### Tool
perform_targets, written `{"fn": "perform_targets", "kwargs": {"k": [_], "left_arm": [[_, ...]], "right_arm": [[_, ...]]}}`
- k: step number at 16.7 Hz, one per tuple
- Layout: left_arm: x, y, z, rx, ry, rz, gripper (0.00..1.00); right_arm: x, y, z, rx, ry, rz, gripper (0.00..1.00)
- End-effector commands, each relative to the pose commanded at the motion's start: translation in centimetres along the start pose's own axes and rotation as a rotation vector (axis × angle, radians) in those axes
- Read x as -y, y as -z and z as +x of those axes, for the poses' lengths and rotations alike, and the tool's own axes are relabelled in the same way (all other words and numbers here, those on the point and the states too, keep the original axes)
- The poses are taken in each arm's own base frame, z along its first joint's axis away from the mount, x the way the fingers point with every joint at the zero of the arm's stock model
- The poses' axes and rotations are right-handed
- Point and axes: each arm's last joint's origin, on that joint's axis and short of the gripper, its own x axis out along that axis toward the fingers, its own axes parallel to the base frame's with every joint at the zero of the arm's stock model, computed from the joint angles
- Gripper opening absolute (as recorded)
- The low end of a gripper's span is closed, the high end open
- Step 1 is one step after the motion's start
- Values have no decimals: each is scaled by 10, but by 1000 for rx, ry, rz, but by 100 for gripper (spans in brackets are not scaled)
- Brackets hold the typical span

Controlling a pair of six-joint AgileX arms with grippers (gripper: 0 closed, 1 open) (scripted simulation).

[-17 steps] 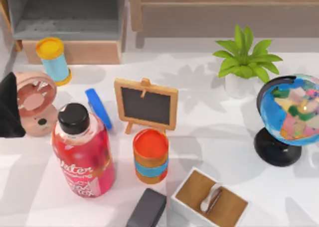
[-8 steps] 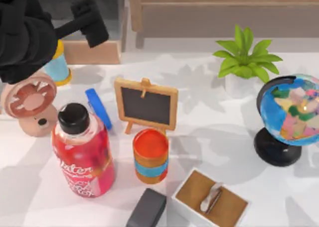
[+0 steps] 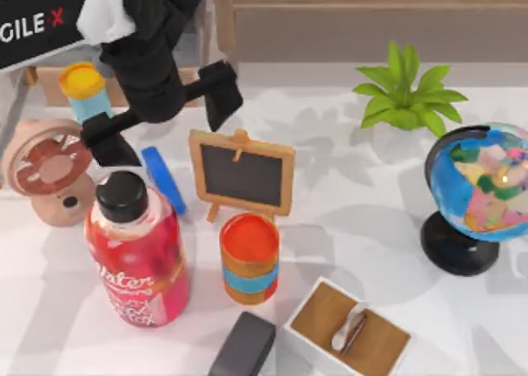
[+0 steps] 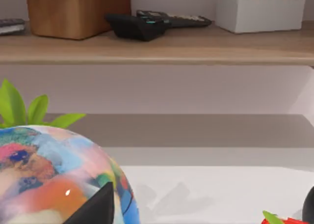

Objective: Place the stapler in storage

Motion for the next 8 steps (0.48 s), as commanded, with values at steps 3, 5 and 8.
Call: {"fn": "perform_targets", "kwargs": {"k": [3, 5, 8], "left_arm": [[-3, -9, 26, -88, -101, -39, 100], [-7, -13, 32, -116, -136, -53, 100], [-8, -13, 33, -121, -142, -55, 100]], "right_arm": [[0, 0, 0, 0, 0, 0, 100], [0, 0, 0, 0, 0, 0, 100], [0, 0, 0, 0, 0, 0, 100]]}}
